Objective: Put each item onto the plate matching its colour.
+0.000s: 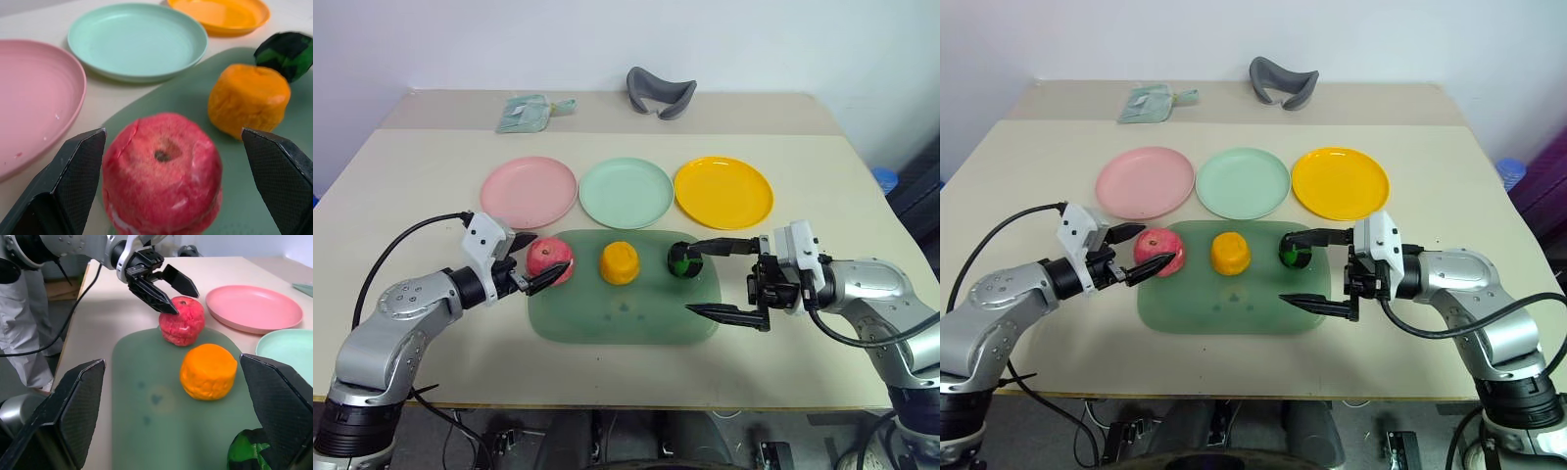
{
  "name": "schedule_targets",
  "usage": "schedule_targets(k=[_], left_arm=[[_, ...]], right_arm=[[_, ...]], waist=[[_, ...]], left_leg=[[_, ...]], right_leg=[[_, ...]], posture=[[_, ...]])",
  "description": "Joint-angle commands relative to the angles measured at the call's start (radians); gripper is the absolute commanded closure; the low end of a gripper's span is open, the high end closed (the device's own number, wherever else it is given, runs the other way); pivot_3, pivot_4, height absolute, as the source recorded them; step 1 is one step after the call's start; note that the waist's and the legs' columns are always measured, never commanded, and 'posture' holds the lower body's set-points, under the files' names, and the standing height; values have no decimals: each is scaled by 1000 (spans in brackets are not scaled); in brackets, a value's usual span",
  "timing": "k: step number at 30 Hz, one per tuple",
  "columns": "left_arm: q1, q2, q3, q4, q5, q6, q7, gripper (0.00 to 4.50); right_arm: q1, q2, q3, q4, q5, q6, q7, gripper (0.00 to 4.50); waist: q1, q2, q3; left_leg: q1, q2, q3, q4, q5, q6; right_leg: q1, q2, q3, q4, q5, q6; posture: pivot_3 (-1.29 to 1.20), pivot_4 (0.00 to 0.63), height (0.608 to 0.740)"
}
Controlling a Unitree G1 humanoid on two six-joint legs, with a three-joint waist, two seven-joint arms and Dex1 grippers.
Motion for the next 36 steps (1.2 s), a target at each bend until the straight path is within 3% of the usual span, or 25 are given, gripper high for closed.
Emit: schedule_targets(k=[1,26,27,29,36], left_arm=[[-23,-11,-14,-15,32,3,32,0],[-25,-45,-59,-7,114,47,71,0],[-27,-46,-64,-6,123,41,73,496],[-27,-49,-71,-4,140,21,76,1055],[-112,-169,29,42,111,29,198,1055]], right_arm=[[-23,15,-4,-3,-7,-18,-17,33],[-73,47,31,-7,-33,17,-120,33],[-75,48,30,-6,-34,15,-121,0],[-76,50,29,-7,-32,14,-124,0],[-84,57,26,3,-36,6,-131,0]], waist=[[1,0,0],[-1,0,0],[-1,0,0],[0,0,0],[1,-1,0]], left_leg=[[0,0,0,0,1,-1],[-1,0,0,0,1,-2],[-1,0,0,0,1,-2],[-1,0,0,0,1,-2],[-2,0,0,0,1,-2]], right_leg=[[0,0,0,0,0,0],[-1,-1,0,0,0,0],[-1,-1,0,0,0,0],[-1,-1,0,0,0,0],[-1,-1,0,0,0,0]], posture=[[0,150,740],[0,150,740],[0,150,740],[0,150,740],[0,150,740]])
